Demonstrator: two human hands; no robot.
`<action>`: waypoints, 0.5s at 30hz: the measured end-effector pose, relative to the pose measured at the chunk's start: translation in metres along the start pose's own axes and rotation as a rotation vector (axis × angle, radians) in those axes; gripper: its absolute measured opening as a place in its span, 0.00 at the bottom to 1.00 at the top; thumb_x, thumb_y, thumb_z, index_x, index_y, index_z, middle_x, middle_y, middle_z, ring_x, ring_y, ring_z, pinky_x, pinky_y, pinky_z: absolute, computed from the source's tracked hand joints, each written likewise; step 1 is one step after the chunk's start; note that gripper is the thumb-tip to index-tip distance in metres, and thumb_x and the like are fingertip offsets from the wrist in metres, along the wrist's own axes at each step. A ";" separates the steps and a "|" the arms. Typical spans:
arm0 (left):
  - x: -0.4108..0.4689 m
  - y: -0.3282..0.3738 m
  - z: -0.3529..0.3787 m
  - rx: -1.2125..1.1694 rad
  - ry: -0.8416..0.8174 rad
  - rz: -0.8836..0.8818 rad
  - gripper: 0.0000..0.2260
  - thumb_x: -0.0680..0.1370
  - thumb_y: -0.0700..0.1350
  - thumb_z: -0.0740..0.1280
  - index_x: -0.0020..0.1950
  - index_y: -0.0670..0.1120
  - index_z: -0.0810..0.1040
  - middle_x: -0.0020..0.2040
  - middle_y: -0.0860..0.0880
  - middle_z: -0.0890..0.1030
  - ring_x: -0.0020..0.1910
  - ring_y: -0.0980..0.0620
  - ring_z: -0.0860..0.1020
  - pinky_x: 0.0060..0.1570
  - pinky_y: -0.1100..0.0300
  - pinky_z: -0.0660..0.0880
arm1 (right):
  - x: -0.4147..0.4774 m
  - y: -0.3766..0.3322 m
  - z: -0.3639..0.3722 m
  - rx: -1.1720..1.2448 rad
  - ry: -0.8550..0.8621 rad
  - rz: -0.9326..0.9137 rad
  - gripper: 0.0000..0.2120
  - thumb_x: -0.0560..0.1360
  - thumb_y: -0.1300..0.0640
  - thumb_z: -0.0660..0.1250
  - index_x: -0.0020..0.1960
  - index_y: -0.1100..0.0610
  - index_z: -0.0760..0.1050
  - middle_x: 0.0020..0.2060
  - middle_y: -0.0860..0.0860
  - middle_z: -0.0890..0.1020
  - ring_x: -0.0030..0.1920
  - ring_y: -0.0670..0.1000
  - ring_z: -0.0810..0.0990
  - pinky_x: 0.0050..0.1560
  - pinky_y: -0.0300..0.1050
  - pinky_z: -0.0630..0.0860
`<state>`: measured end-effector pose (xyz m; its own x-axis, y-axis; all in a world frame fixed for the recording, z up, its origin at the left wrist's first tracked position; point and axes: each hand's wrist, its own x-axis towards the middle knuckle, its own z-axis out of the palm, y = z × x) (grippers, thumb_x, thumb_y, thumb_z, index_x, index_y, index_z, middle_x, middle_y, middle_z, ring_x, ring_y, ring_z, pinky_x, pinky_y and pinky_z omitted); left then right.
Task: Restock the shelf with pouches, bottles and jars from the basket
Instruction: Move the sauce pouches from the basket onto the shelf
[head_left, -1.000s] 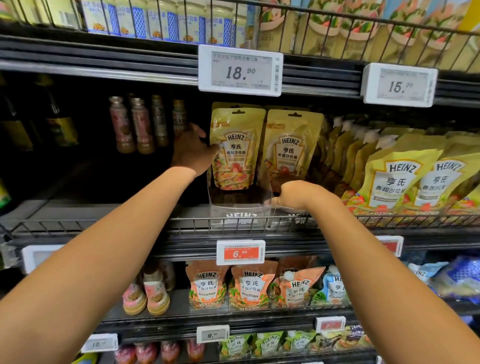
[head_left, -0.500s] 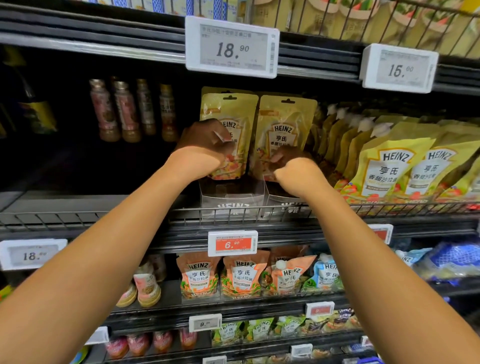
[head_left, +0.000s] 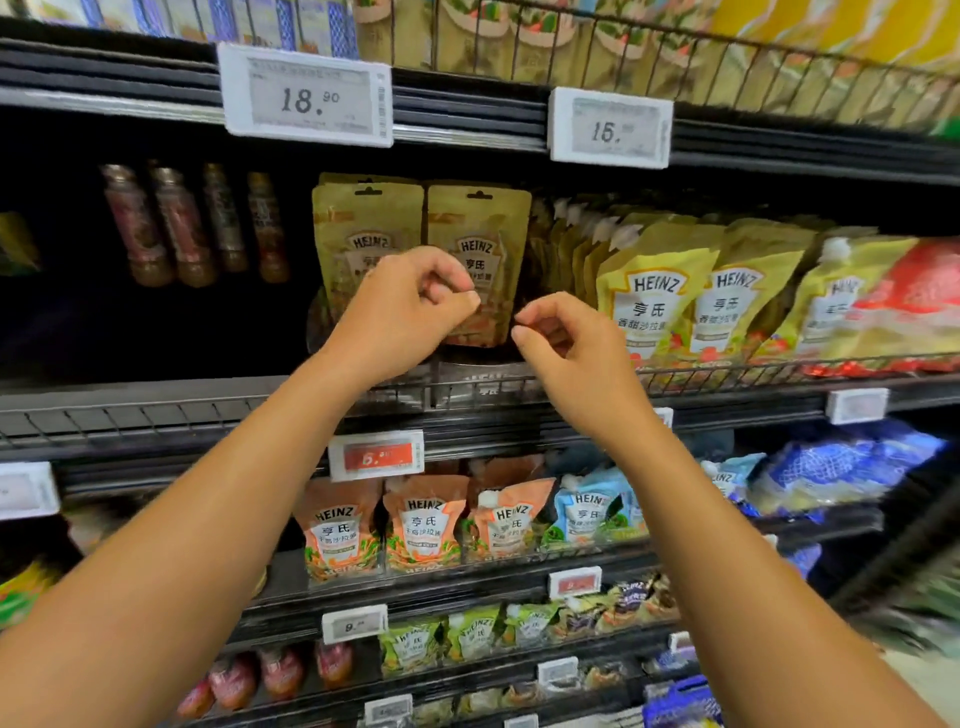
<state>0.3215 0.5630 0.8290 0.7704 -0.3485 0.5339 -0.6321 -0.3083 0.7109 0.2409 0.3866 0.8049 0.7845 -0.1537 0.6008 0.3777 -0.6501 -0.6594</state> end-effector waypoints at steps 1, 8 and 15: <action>-0.004 0.007 0.009 -0.025 -0.002 0.016 0.02 0.77 0.46 0.72 0.46 0.51 0.80 0.36 0.48 0.78 0.34 0.57 0.75 0.40 0.66 0.74 | -0.009 0.001 -0.010 0.020 0.002 0.005 0.04 0.78 0.60 0.69 0.48 0.51 0.77 0.38 0.44 0.80 0.39 0.39 0.76 0.41 0.31 0.72; -0.041 0.068 0.112 -0.215 -0.165 0.005 0.07 0.76 0.42 0.73 0.42 0.53 0.78 0.33 0.49 0.77 0.31 0.56 0.75 0.38 0.58 0.74 | -0.095 0.019 -0.106 0.006 0.082 0.102 0.03 0.78 0.60 0.69 0.48 0.52 0.77 0.39 0.44 0.81 0.40 0.41 0.78 0.43 0.38 0.76; -0.096 0.123 0.240 -0.357 -0.432 -0.066 0.04 0.78 0.43 0.71 0.45 0.50 0.78 0.37 0.38 0.80 0.33 0.52 0.77 0.34 0.60 0.73 | -0.202 0.056 -0.209 -0.087 0.179 0.311 0.05 0.79 0.58 0.69 0.48 0.49 0.78 0.41 0.47 0.82 0.41 0.46 0.79 0.43 0.39 0.76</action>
<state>0.1495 0.3467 0.7552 0.6557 -0.6925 0.3008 -0.4588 -0.0491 0.8872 0.0005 0.2260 0.7411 0.7535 -0.4772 0.4522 0.0852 -0.6111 -0.7869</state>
